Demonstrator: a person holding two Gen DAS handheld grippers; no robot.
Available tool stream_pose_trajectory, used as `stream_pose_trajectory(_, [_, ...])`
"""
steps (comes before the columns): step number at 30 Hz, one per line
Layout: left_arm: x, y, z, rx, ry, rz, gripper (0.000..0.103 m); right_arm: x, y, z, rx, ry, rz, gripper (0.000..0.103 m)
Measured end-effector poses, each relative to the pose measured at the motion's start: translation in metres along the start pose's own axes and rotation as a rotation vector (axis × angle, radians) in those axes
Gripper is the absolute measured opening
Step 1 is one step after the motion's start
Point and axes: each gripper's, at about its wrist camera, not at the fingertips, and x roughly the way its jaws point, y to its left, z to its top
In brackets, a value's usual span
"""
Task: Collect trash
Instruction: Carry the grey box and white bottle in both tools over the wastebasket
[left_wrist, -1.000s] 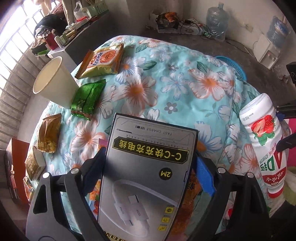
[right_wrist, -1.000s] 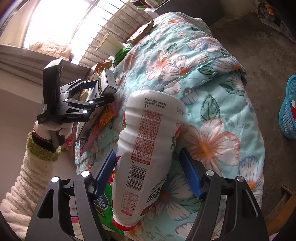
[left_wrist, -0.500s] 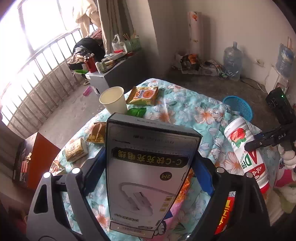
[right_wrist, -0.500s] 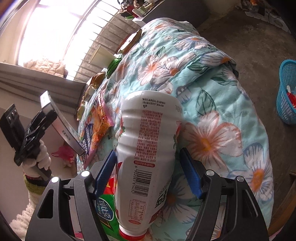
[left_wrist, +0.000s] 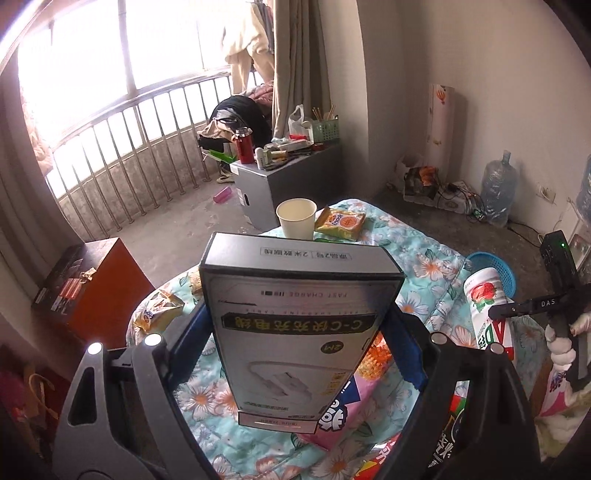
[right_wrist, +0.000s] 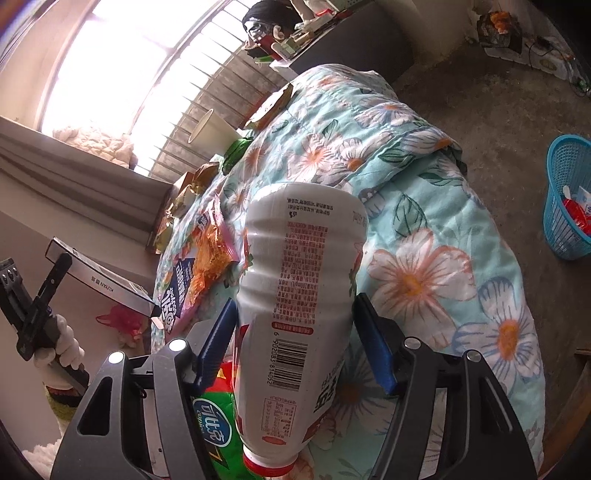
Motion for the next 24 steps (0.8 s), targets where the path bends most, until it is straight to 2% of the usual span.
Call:
stream_pose_trajectory(6, [-0.026,0.008,0.001,-0.040,-0.049,0.031,0.081,-0.023,0.006,-0.006,-0.019,-0.064,0.013,0.063])
stream_pose_trajectory(13, [-0.054,0.005,0.005,-0.041,-0.106,0.056,0.081,-0.049,0.010,-0.008,-0.026,-0.129,0.037,0.063])
stream_pose_trajectory(24, [-0.078,-0.009,0.024,-0.022,-0.170,0.047,0.081,-0.082,0.019,-0.008,-0.048,-0.217,0.063,0.063])
